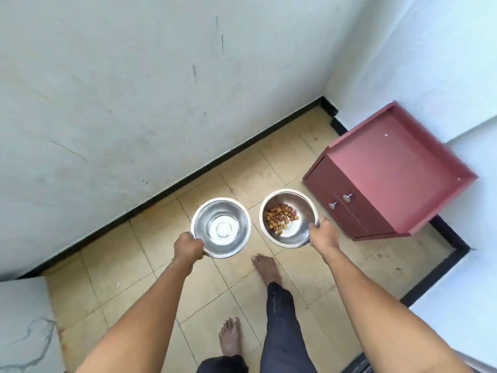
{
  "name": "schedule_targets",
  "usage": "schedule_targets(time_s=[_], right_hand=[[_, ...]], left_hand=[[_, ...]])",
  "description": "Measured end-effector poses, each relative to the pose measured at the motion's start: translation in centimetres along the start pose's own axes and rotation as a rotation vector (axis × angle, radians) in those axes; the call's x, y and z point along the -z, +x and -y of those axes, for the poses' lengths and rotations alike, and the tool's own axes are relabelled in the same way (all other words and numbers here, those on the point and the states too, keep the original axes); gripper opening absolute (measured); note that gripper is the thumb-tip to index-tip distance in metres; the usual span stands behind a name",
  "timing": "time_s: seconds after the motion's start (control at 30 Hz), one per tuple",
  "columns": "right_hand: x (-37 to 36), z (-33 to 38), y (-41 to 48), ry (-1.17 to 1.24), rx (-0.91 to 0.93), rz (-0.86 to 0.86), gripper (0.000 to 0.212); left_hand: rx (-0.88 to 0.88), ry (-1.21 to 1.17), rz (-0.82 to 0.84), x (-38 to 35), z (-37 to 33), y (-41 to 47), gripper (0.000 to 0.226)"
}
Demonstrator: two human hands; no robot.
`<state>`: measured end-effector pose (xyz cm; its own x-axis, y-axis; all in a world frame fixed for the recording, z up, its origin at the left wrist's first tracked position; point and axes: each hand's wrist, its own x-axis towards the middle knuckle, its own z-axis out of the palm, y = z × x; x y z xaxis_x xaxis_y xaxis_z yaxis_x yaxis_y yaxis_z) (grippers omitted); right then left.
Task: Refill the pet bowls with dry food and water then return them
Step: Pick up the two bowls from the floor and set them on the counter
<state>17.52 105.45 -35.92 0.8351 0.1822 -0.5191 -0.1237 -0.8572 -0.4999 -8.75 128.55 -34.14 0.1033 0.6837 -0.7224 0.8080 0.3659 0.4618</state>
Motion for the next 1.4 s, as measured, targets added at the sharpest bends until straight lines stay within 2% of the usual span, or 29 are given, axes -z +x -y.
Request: schedule_targets(time_s=[0.13, 0.3, 0.47, 0.63, 1.03, 1.4], right_hand=[[3.6, -2.7, -5.9, 0.057, -0.039, -0.039, 0.018], [8.0, -6.1, -14.2, 0.105, -0.039, -0.128, 0.023], [12.2, -10.7, -22.7, 0.128, -0.07, -0.223, 0.038], [16.2, -16.1, -29.9, 0.182, -0.156, -0.298, 0.039], [21.5, -31.5, -40.6, 0.378, -0.414, -0.516, 0.037], [23.9, -44.2, -49.1, 0.558, -0.71, -0.684, 0.029]], left_hand=[[-0.11, 0.069, 0.074, 2.1, -0.2, -4.1, 0.024], [-0.254, 0.187, 0.139, 3.7, -0.9, -10.7, 0.02], [-0.382, 0.334, 0.181, 4.0, -1.5, -16.7, 0.023], [-0.513, 0.466, 0.243, 2.2, -2.2, -23.9, 0.015], [-0.798, 0.714, 0.396, -9.7, -0.8, -35.0, 0.015], [-1.012, 0.882, 0.642, -23.6, -0.6, -44.6, 0.022]])
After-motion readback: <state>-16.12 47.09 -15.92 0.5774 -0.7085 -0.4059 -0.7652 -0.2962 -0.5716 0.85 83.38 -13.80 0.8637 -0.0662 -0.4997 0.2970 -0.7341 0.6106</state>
